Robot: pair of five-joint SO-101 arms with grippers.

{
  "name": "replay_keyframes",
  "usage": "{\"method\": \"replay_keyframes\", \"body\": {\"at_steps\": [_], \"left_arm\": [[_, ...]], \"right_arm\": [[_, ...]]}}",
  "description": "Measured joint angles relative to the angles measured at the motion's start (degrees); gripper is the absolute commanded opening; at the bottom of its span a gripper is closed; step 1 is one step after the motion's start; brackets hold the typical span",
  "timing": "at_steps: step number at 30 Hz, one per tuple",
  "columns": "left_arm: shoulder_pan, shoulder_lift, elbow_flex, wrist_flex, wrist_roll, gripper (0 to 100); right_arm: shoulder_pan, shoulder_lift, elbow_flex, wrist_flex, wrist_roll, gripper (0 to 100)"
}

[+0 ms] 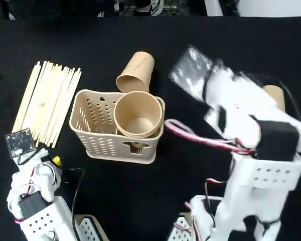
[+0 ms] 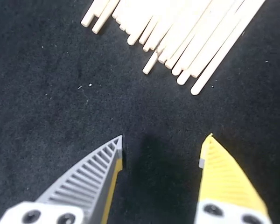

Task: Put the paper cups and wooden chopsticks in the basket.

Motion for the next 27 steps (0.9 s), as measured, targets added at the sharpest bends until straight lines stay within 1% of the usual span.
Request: {"method": "replay_keyframes", "body": {"at_steps": [2,4,6,8,11,16,18,20,23,27], "left_arm": [[0.0,0.0,0.0,0.0,0.0,26],[0.0,0.0,0.0,0.0,0.0,26],[0.0,0.0,0.0,0.0,0.0,26],[0.0,0.0,0.0,0.0,0.0,26],[0.0,0.0,0.0,0.0,0.0,26],[0.0,0.0,0.0,0.0,0.0,26],[0.0,0.0,0.0,0.0,0.0,26],[0.0,0.0,0.0,0.0,0.0,26],[0.0,0.0,0.0,0.0,0.0,26],[0.0,0.0,0.0,0.0,0.0,26]], "right_arm": [[8.26,-3.52,8.62,-4.75,8.79,25.5],[15.21,-6.24,17.85,-11.87,15.03,25.5],[21.19,-8.26,26.9,-20.66,18.46,25.5],[24.44,-9.49,36.04,-29.8,20.13,25.5],[26.29,-9.93,47.74,-42.81,21.1,25.7],[26.9,-9.93,62.24,-60.92,21.36,34.6],[26.9,-9.93,66.11,-67.6,21.36,34.0],[26.9,-9.76,68.57,-73.49,22.42,32.8],[26.9,-6.15,68.75,-79.3,24.7,32.5],[26.9,4.84,66.29,-85.8,25.05,32.5]]}}
